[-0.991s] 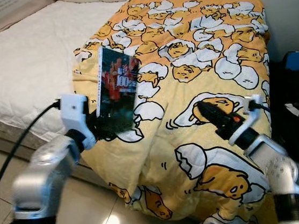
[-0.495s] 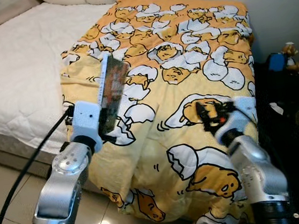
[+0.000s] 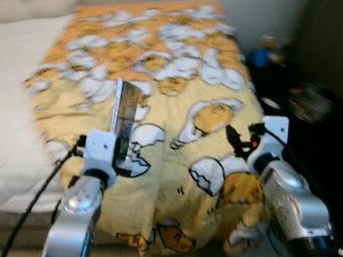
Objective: Clean up the room
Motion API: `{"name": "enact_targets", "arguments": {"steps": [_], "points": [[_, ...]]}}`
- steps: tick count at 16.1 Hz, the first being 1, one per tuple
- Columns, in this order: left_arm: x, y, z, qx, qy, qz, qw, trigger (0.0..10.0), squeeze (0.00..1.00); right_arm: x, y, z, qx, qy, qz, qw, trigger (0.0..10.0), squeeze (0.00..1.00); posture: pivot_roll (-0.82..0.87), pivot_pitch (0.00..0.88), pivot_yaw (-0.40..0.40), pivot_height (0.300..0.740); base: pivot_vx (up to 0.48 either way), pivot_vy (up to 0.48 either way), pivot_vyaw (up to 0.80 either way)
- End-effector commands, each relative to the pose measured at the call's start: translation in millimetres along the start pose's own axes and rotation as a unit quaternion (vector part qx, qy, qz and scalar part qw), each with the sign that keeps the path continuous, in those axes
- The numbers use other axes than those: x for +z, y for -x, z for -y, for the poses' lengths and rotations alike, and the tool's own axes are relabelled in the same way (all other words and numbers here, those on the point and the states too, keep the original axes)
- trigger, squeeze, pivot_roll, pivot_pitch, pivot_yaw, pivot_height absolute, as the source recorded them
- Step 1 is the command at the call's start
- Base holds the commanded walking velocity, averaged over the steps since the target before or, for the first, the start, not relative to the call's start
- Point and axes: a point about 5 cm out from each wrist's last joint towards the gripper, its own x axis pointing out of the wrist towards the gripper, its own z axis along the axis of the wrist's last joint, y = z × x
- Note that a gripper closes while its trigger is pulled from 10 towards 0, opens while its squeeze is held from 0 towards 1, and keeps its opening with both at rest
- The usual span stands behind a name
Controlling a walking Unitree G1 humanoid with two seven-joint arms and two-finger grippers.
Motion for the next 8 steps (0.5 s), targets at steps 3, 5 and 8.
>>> {"name": "enact_targets", "arguments": {"steps": [3,5,8], "points": [[10.8,6.3,-7.3,0.011,-0.008,0.022,1.0,10.0,0.0,3.7,2.3,-6.2,-0.001,0.006,0.002,1.0,10.0,0.0,-0.09,0.0,-0.005,0.74,0.0,0.48,-0.66],[8.9,8.4,-10.8,0.02,-0.017,0.022,0.999,10.0,0.0,-0.9,4.7,-4.6,-0.008,-0.001,-0.004,1.0,10.0,0.0,-0.09,0.0,-0.004,0.74,0.0,0.48,-0.65],[11.9,10.5,-11.7,0.009,-0.013,0.026,1.0,10.0,0.0,-1.3,6.0,-9.0,0.003,0.015,-0.006,1.0,10.0,0.0,-0.1,0.0,0.013,0.74,0.0,0.48,-0.6]]}}
